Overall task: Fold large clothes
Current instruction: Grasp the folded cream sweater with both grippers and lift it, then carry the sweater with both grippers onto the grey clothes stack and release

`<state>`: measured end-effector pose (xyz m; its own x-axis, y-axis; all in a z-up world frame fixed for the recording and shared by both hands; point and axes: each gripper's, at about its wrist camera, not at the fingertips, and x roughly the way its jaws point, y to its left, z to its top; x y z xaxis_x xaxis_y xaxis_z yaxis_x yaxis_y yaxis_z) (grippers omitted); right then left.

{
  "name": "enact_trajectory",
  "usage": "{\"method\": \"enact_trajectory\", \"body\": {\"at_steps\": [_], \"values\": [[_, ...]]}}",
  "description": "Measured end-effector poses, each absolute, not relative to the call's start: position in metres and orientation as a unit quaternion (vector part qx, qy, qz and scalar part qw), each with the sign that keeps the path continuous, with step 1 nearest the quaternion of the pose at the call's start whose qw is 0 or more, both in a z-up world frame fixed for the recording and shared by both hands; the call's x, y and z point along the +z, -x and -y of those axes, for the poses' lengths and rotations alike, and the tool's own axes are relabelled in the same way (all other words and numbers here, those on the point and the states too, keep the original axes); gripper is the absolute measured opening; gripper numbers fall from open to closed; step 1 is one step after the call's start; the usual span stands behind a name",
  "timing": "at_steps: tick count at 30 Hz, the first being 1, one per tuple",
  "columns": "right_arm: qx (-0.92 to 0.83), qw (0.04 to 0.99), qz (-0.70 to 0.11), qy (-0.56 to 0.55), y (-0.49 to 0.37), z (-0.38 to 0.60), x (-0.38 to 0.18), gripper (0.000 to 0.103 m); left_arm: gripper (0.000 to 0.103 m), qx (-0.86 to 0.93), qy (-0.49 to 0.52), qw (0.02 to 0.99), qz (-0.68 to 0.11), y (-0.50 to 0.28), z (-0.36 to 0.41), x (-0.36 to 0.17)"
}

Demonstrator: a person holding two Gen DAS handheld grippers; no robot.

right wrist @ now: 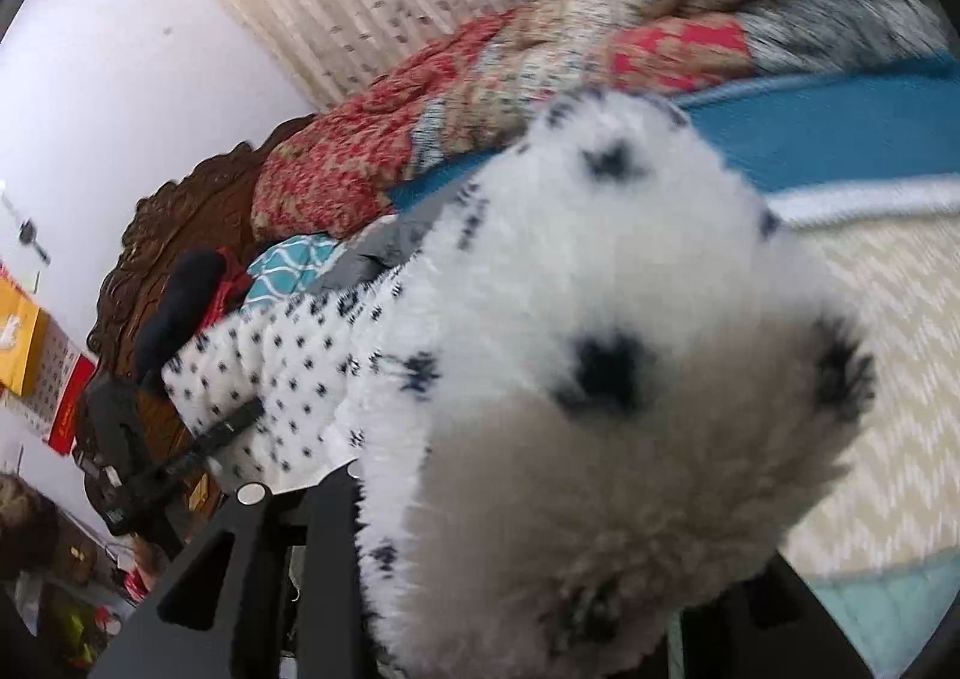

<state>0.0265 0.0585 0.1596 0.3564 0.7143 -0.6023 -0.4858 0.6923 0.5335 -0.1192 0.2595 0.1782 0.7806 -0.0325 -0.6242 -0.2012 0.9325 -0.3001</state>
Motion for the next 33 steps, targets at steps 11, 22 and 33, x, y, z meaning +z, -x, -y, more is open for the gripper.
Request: {"method": "enact_trajectory", "body": {"at_steps": [11,22,33], "values": [[0.414,0.814,-0.391,-0.114,-0.19,-0.252,0.215,0.039,0.029,0.171,0.187,0.934,-0.251,0.009,-0.391,0.239],[0.23,0.861,-0.452,0.046,-0.28,-0.359,0.097,0.089,0.06,0.288,0.169,0.866,-0.373,-0.09,-0.451,0.098],[0.25,0.898,-0.362,-0.015,-0.173,-0.254,0.148,0.09,0.073,0.317,0.215,0.878,-0.285,0.053,-0.395,0.141]]}}
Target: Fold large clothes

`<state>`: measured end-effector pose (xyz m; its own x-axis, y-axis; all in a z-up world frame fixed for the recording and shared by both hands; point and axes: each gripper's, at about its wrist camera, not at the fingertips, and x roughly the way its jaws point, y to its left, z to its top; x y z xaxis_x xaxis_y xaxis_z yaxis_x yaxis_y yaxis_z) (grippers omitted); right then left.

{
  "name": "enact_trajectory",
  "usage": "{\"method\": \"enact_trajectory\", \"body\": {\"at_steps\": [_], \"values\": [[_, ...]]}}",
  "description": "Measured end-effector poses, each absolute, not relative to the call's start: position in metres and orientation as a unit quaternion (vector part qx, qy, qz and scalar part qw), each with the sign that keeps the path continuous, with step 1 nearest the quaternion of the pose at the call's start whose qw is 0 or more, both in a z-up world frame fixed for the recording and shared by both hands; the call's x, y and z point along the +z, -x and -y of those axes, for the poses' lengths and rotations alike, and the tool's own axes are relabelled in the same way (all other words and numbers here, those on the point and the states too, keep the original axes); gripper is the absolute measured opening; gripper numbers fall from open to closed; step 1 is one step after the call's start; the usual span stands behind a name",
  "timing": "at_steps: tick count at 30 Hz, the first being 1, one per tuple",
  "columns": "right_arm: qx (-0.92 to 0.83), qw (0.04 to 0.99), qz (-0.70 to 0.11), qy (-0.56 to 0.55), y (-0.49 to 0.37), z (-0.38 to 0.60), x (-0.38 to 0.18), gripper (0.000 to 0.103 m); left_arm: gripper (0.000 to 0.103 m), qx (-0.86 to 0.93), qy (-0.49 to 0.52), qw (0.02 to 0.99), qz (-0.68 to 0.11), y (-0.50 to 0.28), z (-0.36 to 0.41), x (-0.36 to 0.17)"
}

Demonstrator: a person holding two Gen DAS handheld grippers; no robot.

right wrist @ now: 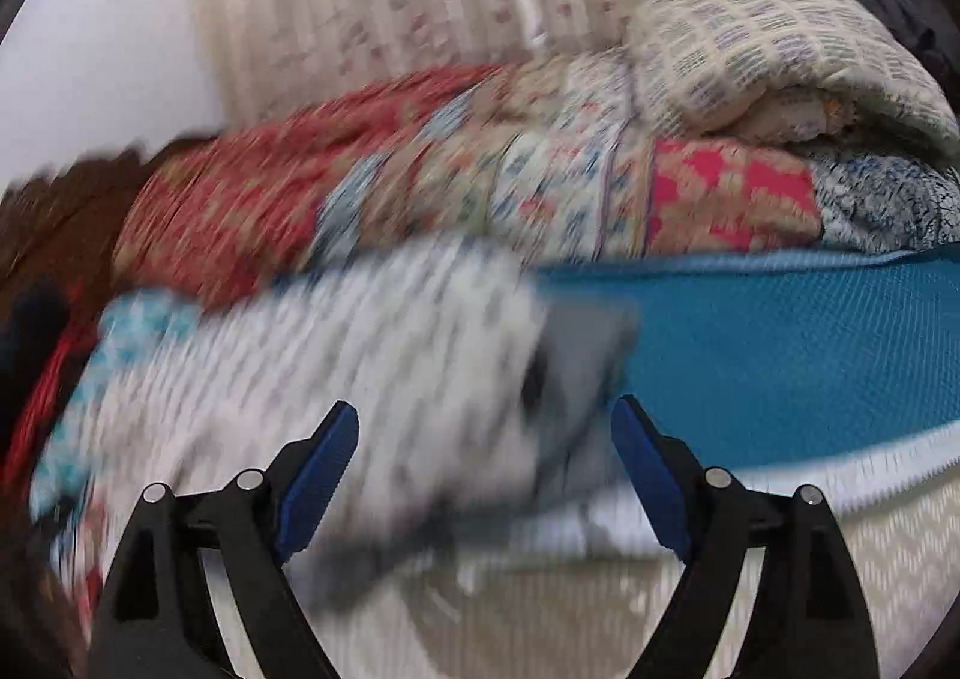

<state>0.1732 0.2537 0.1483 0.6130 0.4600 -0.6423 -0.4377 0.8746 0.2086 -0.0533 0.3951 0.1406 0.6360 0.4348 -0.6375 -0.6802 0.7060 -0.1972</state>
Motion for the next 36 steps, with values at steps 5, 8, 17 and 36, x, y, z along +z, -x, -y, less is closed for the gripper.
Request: {"method": "enact_trajectory", "body": {"at_steps": [5,8,17,36], "values": [[0.28,0.86,-0.424,0.046,-0.065,-0.239,0.103,0.09,0.074,0.281,0.155,0.879,-0.354,0.084,-0.293,0.119],[0.271,0.849,-0.446,0.076,-0.004,-0.213,0.088,0.09,0.074,0.253,0.129,0.88,-0.38,0.103,-0.243,0.111],[0.28,0.849,-0.444,0.061,0.094,-0.141,0.117,0.091,0.082,0.227,0.108,0.889,-0.383,0.161,-0.158,0.136],[0.284,0.848,-0.448,-0.013,0.139,-0.076,0.132,0.094,0.094,0.203,0.045,0.914,-0.349,0.184,-0.078,0.181]]}}
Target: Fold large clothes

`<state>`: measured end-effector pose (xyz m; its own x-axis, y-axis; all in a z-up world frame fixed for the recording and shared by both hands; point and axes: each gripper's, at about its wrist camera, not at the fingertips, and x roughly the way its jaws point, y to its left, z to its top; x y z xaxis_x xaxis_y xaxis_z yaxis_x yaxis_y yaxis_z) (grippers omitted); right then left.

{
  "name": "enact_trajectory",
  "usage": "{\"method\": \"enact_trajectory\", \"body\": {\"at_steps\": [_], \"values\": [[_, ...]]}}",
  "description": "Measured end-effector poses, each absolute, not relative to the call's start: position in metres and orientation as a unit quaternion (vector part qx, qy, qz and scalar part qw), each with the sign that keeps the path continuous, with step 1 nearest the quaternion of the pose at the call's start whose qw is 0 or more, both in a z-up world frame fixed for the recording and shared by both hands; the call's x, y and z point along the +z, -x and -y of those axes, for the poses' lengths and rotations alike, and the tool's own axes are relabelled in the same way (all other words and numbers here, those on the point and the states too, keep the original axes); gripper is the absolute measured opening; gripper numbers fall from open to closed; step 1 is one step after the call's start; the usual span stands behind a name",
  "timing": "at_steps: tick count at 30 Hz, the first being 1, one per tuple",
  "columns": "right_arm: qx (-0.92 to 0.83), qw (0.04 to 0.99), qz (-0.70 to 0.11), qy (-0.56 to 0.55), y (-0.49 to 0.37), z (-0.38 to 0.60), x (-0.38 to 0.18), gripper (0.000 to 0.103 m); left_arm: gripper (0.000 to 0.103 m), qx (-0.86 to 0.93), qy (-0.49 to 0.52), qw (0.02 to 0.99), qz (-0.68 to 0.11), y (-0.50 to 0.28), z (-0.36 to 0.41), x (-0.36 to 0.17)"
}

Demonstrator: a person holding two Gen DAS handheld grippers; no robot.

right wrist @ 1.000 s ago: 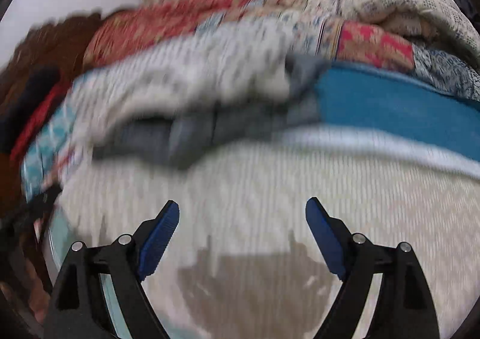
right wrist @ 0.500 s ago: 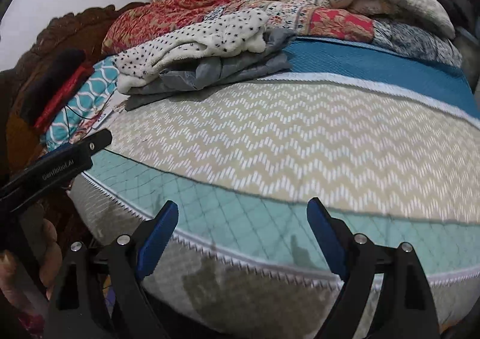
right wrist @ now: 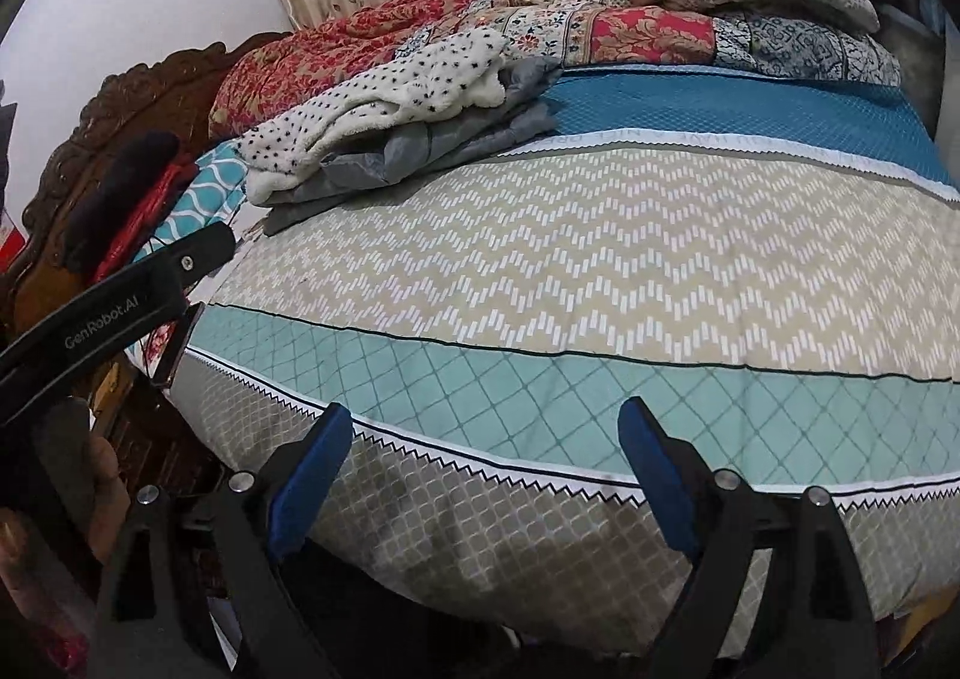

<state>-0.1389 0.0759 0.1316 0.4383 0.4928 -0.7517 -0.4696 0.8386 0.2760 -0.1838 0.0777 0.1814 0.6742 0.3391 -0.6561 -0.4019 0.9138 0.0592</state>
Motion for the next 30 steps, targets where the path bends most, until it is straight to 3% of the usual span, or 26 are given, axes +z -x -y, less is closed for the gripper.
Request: {"method": "enact_trajectory", "body": {"at_steps": [30], "values": [[0.29,0.848,-0.444,-0.022,0.132,-0.064,0.138,0.094,0.097,0.254,0.015,0.901,-0.35,0.172,-0.075,0.187]]}}
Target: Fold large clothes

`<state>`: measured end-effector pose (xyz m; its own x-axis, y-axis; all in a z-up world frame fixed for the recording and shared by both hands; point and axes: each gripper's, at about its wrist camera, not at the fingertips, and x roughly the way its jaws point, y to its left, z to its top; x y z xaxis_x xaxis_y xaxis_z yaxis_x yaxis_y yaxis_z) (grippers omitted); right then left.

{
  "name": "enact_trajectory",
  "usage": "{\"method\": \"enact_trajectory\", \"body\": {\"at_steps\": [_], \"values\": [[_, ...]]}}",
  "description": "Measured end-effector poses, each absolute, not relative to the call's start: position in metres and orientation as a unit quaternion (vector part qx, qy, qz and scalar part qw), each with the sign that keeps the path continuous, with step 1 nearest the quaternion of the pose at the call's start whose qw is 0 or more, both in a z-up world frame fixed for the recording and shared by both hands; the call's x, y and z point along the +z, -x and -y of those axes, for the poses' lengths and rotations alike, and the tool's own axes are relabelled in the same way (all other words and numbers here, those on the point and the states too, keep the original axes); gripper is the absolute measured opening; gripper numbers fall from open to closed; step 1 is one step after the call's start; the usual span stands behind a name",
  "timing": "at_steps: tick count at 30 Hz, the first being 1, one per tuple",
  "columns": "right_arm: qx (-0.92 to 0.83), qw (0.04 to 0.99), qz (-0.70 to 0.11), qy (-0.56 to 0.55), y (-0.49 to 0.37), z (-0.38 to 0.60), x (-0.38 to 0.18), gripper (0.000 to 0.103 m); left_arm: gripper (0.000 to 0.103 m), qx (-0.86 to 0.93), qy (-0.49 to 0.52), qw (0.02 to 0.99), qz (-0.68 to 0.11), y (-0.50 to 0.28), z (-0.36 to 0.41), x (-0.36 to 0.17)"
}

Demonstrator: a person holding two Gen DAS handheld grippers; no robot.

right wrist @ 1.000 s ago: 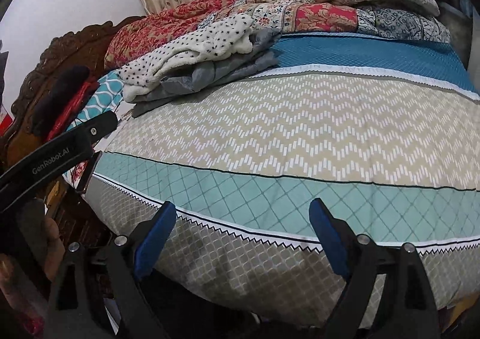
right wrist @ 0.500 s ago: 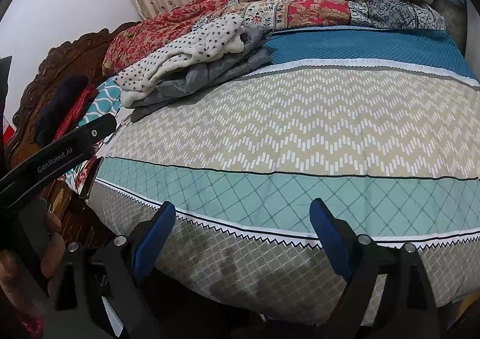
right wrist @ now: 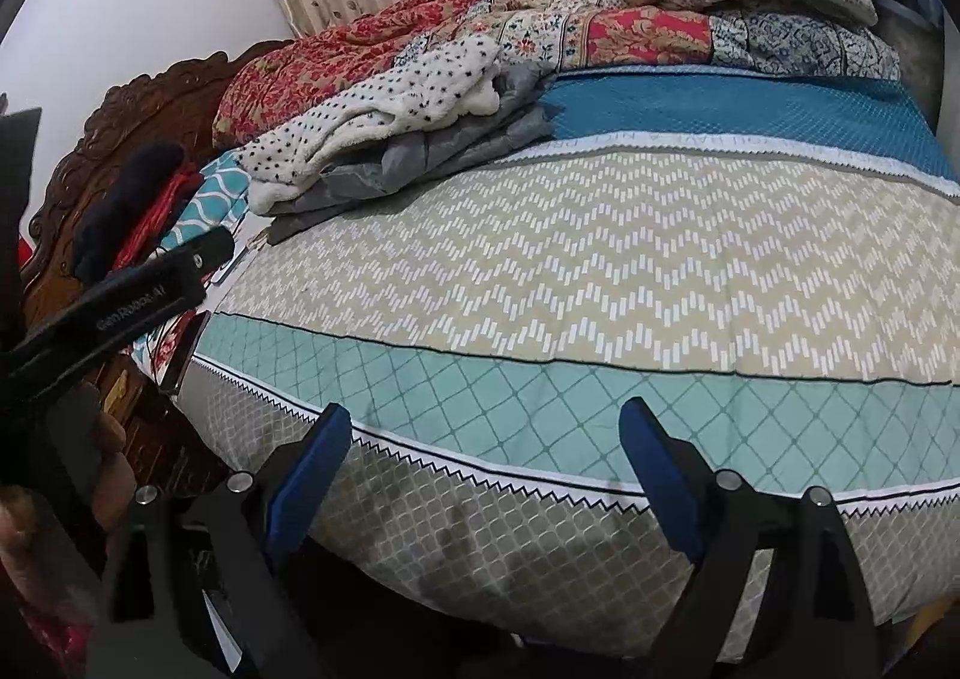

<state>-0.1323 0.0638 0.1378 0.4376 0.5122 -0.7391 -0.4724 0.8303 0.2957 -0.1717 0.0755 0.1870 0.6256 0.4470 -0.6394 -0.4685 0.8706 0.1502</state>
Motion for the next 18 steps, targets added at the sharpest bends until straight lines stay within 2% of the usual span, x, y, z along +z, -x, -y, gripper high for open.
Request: {"method": "enact_trajectory", "body": {"at_steps": [11,18], "values": [[0.288,0.856,-0.429,-0.02,0.136,-0.06,0.147,0.094,0.097,0.257,0.015,0.898,-0.356,0.172,-0.075,0.189],[0.28,0.838,-0.466,-0.046,0.125,-0.047,0.156,0.096,0.097,0.247,0.006,0.903,-0.353,0.174,-0.069,0.198]]}}
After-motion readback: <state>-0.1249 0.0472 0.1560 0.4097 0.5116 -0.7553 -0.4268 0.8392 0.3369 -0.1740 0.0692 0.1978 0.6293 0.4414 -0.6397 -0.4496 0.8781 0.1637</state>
